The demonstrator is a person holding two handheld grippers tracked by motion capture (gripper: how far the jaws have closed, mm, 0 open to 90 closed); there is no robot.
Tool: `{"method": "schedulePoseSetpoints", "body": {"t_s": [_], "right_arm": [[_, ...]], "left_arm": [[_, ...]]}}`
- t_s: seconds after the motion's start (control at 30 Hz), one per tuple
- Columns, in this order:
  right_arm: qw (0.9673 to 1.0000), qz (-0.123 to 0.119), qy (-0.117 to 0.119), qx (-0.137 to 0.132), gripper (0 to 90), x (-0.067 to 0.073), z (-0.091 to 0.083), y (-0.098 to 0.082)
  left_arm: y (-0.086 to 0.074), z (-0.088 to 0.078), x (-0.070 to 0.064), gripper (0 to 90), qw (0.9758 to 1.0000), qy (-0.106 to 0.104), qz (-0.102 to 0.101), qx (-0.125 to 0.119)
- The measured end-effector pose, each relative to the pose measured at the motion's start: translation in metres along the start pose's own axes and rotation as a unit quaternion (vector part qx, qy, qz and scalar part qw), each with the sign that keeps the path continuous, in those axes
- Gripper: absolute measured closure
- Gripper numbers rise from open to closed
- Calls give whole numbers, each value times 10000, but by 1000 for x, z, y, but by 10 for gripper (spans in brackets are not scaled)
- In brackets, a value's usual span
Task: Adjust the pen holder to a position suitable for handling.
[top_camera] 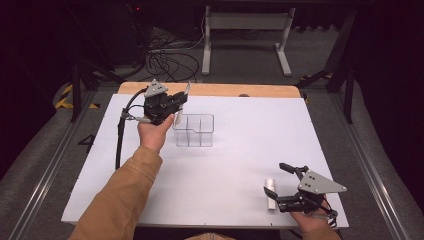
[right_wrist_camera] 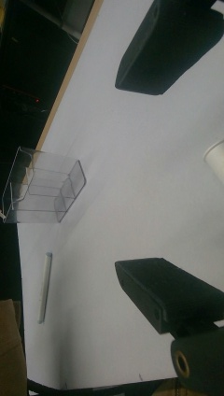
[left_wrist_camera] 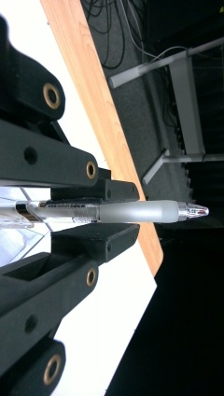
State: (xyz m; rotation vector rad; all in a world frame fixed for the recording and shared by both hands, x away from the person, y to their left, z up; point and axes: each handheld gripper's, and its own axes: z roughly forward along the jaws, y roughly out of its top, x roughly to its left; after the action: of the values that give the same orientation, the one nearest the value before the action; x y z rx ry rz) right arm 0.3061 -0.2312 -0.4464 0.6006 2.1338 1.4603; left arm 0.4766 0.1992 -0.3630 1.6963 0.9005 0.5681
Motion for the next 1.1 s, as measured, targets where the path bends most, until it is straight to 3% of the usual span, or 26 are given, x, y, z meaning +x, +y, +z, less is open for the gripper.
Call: {"method": "schedulePoseSetpoints", "body": {"t_s": [0.47,0.5,0.53,0.57,0.6,0.67,0.9,1.1], "right_arm": [[10000,2,-4,-4,116,0,0,0],[10000,4,8,-3,116,0,0,0],[10000,4,8,-3,116,0,0,0],[10000,9,10,1,116,0,0,0],[10000,9,10,1,116,0,0,0],[10000,4,12,6,116,0,1,0],[10000,41,16,39,116,1,1,0],[10000,26,27,53,116,2,2,0]], "left_arm": [[-5,1,0,784,9999,-77,-29,148],[-5,0,0,711,9999,-103,-68,117],[-4,-1,0,711,9998,-151,-106,101],[-3,-3,0,613,9997,-194,-124,67],[-3,-4,-1,613,9997,-195,-124,64],[-1,-9,-3,500,9998,-160,-81,26],[4,-39,-10,349,9996,-194,133,-174],[3,-55,-13,314,9990,-233,357,-125]]}}
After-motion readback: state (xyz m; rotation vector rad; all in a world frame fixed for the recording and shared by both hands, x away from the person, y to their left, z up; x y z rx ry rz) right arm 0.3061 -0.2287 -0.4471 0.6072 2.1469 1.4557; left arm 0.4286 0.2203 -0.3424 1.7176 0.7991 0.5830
